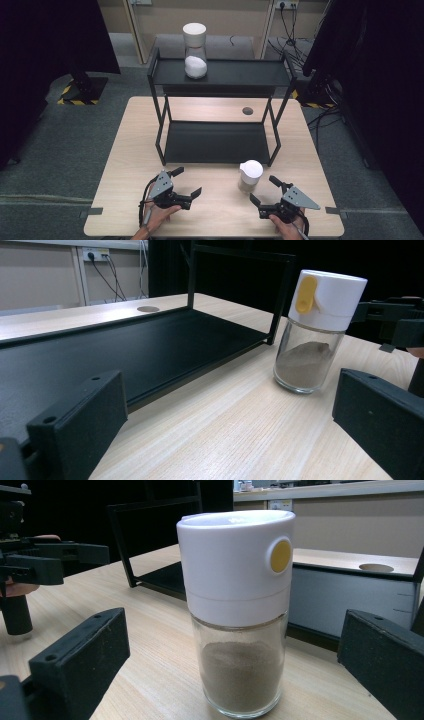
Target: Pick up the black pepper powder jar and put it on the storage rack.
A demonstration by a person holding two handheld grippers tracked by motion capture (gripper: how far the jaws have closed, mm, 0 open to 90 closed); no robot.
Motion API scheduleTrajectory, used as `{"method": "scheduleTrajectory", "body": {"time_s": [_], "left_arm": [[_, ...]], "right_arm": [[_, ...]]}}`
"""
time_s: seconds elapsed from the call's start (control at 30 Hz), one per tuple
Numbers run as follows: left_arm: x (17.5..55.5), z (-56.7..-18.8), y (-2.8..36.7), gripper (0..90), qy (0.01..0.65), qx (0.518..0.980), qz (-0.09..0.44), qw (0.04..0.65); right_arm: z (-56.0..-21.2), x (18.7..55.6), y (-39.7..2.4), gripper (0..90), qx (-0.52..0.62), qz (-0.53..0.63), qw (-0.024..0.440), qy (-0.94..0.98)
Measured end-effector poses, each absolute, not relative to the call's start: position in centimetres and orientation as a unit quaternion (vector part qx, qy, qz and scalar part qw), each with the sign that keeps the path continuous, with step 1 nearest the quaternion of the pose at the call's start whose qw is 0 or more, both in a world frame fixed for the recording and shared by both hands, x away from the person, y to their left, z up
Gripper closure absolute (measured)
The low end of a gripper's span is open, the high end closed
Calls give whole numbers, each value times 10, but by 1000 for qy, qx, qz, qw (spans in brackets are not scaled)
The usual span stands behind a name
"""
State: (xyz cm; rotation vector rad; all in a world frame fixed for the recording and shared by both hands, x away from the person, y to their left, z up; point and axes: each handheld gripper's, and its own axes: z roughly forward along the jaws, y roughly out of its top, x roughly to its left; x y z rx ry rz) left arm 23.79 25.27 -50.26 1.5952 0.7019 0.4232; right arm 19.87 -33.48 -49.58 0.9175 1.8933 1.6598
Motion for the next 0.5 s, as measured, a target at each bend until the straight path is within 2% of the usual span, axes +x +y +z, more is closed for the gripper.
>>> {"method": "scheduleTrajectory", "body": {"time_s": [0.5], "left_arm": [[239, -504, 254, 3, 308, 695, 180, 625]], "right_arm": [[-494, 209, -328, 20, 324, 603, 235, 689]]}}
